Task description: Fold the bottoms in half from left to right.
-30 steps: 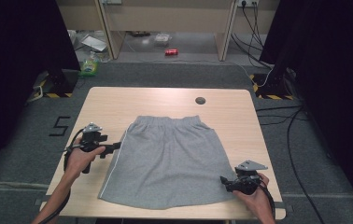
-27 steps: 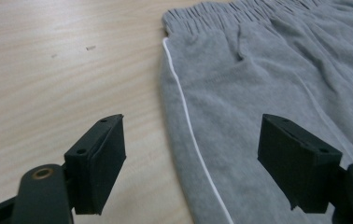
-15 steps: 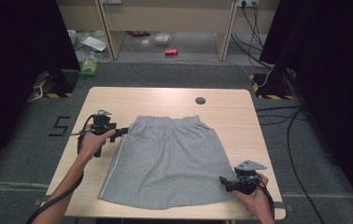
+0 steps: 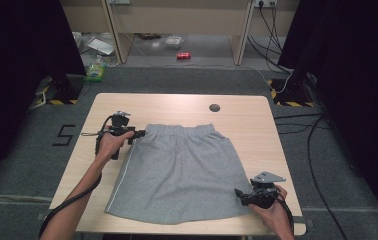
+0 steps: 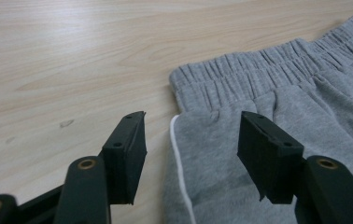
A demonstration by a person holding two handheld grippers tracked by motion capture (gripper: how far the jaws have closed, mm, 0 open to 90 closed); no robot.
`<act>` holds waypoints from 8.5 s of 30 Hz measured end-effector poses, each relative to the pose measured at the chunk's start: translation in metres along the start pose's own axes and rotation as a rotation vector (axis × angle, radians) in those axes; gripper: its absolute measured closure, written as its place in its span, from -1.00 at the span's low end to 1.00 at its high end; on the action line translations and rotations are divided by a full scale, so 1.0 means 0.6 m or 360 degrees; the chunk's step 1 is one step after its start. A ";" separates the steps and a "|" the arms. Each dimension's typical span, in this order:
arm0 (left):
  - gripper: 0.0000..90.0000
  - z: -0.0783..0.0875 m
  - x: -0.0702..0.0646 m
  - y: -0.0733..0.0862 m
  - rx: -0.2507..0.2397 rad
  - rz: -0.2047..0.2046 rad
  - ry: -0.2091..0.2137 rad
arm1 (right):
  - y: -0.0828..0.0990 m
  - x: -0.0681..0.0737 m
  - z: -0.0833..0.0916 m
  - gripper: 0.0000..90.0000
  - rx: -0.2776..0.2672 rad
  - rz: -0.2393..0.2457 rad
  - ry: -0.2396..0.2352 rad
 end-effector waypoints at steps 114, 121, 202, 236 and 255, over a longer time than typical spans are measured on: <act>0.65 -0.075 0.002 -0.023 0.0174 -0.0099 -0.0084 | -0.159 0.574 -0.228 0.87 0.0020 0.0715 -0.0723; 0.80 -0.067 -0.006 -0.035 0.0156 -0.0096 -0.0091 | -0.164 0.560 -0.215 0.91 0.0010 0.0638 -0.0809; 0.15 -0.150 -0.321 -0.180 0.0148 -0.0217 0.0181 | -0.012 0.127 0.086 0.91 -0.0427 -0.0128 -0.0310; -0.13 -0.121 -0.201 -0.099 0.0170 -0.0114 0.0144 | -0.034 0.038 0.077 0.43 -0.0380 -0.0239 -0.0086; -0.21 -0.131 -0.195 -0.083 0.0156 -0.0065 0.0167 | -0.128 -0.007 -0.092 0.19 -0.0056 -0.0250 -0.0101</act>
Point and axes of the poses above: each handheld gripper's, and its own axes: z roughly backward along the jaws, y roughly out of its underside, x roughly to its left, the point moved 5 cm from there along -z, roughly forward along the jaws, and after that the axes turned 1 degree about y, right-handed, at the moved point
